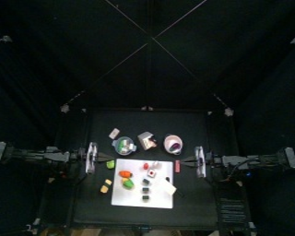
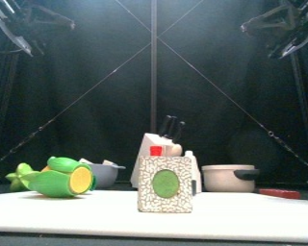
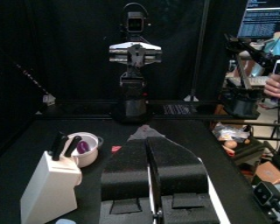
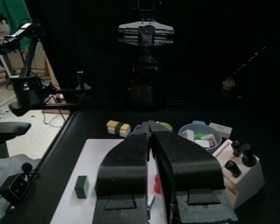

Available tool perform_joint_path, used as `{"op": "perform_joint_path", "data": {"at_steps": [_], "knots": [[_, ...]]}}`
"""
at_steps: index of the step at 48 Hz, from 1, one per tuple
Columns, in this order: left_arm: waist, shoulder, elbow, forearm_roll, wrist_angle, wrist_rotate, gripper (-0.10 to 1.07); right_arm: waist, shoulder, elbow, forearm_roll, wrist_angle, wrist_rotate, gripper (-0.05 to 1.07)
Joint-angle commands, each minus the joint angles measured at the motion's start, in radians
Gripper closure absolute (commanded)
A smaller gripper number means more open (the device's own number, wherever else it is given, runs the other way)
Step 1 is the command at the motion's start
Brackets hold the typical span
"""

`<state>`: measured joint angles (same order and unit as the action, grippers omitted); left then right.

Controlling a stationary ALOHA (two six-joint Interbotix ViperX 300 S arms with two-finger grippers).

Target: Grab piece of sushi

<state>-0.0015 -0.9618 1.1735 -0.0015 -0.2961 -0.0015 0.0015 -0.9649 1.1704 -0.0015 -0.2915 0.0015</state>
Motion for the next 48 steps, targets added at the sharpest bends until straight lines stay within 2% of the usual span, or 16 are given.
{"op": "perform_joint_path", "data": {"at_steps": [1, 10, 17, 24, 30, 38, 48], "knots": [[0.005, 0.021, -0.021, 0.009, -0.026, 0.005, 1.05, -0.005, 0.043, -0.031, -0.002, -0.003, 0.009, 1.07], [0.006, 0.066, -0.020, 0.008, -0.023, 0.003, 1.00, -0.002, 0.189, -0.114, -0.008, 0.005, 0.021, 0.96], [0.006, 0.143, -0.038, -0.023, -0.026, 0.002, 1.00, -0.002, 0.339, -0.204, 0.025, 0.040, 0.025, 0.94], [0.044, 0.225, -0.064, -0.074, -0.044, 0.002, 1.00, -0.002, 0.459, -0.270, 0.137, 0.080, 0.038, 0.94], [0.071, 0.259, -0.057, -0.130, -0.089, 0.002, 1.00, -0.002, 0.540, -0.305, 0.259, 0.109, 0.046, 0.94], [0.072, 0.305, -0.038, -0.212, -0.112, 0.002, 1.00, 0.005, 0.598, -0.321, 0.419, 0.184, 0.044, 0.93], [0.067, 0.345, -0.041, -0.310, -0.106, 0.000, 0.99, 0.011, 0.637, -0.376, 0.514, 0.330, 0.046, 0.93]]}}
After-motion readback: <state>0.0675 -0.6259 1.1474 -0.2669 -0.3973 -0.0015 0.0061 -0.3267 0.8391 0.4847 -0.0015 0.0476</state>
